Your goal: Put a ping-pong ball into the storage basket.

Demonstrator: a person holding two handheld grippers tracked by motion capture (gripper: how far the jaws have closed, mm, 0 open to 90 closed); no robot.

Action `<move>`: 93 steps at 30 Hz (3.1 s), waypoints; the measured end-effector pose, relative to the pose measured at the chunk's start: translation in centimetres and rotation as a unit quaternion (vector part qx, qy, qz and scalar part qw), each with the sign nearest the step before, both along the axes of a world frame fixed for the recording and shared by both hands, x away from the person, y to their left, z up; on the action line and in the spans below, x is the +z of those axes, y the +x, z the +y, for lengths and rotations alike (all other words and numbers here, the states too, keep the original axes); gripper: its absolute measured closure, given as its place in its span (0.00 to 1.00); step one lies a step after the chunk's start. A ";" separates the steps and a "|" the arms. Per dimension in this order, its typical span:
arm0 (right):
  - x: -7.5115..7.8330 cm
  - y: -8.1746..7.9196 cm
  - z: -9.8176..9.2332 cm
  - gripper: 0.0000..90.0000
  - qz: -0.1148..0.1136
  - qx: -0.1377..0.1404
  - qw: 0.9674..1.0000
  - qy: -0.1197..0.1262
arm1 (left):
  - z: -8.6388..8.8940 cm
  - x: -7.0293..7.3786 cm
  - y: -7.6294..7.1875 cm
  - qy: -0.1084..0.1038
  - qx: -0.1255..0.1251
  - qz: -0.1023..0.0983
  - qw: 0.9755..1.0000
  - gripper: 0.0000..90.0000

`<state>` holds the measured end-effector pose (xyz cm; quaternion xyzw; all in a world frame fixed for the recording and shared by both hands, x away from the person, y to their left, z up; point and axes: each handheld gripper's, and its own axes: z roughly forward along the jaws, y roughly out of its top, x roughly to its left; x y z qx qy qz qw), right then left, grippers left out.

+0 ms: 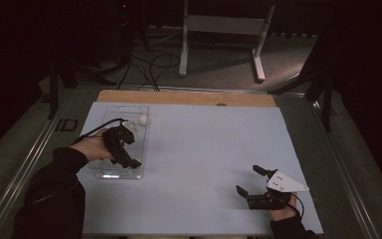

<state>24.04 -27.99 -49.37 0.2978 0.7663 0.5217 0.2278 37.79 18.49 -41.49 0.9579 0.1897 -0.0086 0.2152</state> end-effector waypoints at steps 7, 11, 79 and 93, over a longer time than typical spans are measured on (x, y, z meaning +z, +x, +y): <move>0.0 0.0 0.0 0.10 0.000 0.000 1.000 0.000 | -0.7 0.5 -0.2 -0.009 -0.002 -0.003 1.000 0.00; 0.0 0.0 0.0 0.10 0.000 0.000 1.000 0.000 | -0.9 0.5 -0.2 -0.014 0.002 0.002 1.000 0.00; 0.1 -0.1 0.0 0.10 -0.002 -0.002 1.000 -0.002 | -10.2 -1.3 -5.8 -0.094 -0.051 -0.069 0.992 0.00; 0.1 -0.1 0.0 0.10 -0.002 -0.003 1.000 -0.003 | -9.8 -3.6 -7.6 -0.114 -0.048 -0.056 0.991 0.00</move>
